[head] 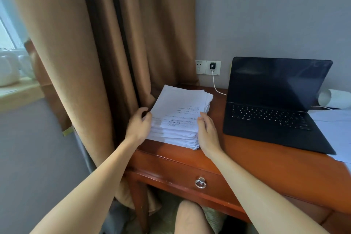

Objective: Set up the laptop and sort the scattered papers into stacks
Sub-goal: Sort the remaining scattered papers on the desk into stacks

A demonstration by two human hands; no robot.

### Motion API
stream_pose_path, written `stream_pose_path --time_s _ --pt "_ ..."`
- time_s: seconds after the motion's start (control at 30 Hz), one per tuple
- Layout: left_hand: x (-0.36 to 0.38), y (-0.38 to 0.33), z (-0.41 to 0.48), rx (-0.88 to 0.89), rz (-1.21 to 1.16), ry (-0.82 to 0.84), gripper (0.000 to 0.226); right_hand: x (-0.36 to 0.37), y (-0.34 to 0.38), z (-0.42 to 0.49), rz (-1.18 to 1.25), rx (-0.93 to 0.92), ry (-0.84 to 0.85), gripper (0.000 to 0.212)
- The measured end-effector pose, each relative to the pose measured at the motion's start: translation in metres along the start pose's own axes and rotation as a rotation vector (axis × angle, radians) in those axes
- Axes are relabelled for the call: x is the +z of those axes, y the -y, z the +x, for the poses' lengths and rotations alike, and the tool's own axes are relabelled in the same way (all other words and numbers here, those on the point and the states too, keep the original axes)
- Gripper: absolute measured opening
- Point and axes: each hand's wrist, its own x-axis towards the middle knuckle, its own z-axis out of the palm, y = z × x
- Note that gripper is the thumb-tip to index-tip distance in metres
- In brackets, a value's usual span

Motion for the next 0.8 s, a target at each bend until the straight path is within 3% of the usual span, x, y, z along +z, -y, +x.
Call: stream_pose_path --time_s 0.17,0.4,0.57,0.8 --pt "-0.021 -0.018 -0.050 0.305 0.210 0.023 0.047 -0.018 0.003 -0.032 -0.064 -0.063 0.070 0.049" --pt "-0.011 -0.049 -0.111 0.476 0.412 0.199 0.058 -0.100 0.003 -0.090 -0.366 -0.220 0.119 0.042" --pt "0.027 -0.078 -0.143 0.611 0.483 0.302 0.058 -0.177 0.002 -0.129 -0.580 -0.268 0.066 0.037" --pt "0.118 -0.125 -0.165 0.831 0.449 0.425 0.047 -0.288 -0.010 -0.154 -0.706 -0.176 -0.036 0.039"
